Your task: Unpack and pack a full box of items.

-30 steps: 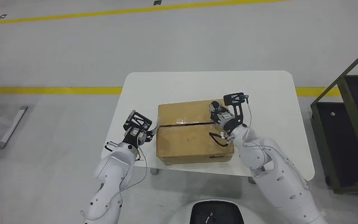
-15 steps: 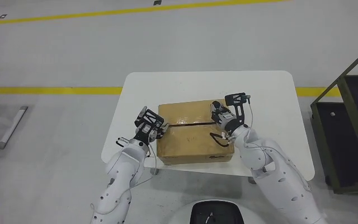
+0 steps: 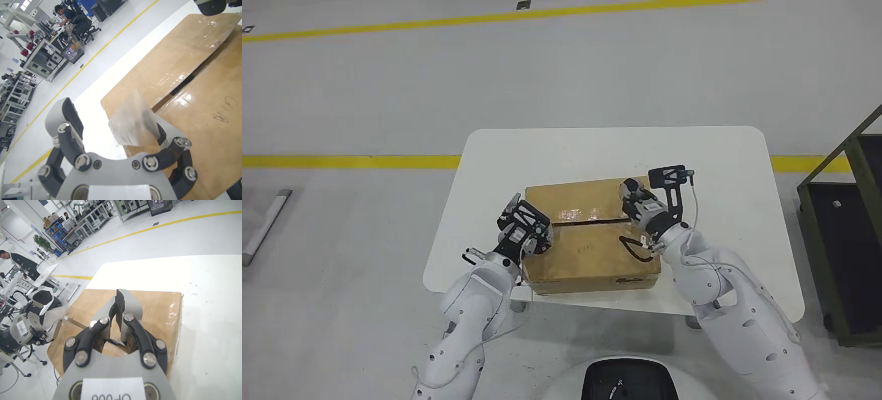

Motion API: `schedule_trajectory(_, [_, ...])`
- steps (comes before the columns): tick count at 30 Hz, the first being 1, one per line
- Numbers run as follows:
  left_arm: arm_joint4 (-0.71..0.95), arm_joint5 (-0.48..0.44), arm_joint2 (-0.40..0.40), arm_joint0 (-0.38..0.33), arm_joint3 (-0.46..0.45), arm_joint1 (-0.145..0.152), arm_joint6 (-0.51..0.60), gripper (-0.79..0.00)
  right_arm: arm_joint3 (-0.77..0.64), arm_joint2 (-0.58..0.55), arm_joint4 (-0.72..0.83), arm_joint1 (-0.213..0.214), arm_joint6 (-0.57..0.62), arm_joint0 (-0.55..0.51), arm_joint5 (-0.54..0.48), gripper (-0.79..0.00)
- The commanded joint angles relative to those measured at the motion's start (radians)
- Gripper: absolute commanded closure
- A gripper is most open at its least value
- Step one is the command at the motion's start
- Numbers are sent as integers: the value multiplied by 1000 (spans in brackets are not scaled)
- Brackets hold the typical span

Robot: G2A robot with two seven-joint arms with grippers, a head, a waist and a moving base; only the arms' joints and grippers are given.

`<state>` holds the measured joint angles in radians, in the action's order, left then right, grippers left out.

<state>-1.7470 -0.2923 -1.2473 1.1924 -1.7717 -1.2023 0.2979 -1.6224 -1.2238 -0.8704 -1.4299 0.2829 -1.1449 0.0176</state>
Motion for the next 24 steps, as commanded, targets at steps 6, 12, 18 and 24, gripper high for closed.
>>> schedule_trajectory(6, [-3, -16, 38, -5, -19, -5, -16, -785, -25, -19, -4, 4, -6, -24, 8, 0])
schedule_trajectory(12, [17, -17, 40, -13, -46, -9, -4, -785, -44, -37, 2, 8, -9, -42, 10, 0])
schedule_trajectory(18, [65, -23, -6, 4, -99, -6, 39, -785, -47, -43, 15, 10, -5, -43, 0, 0])
schedule_trajectory(24, [133, -40, -113, 42, -173, 3, 117, -785, -33, -35, 22, 9, -1, -28, -6, 0])
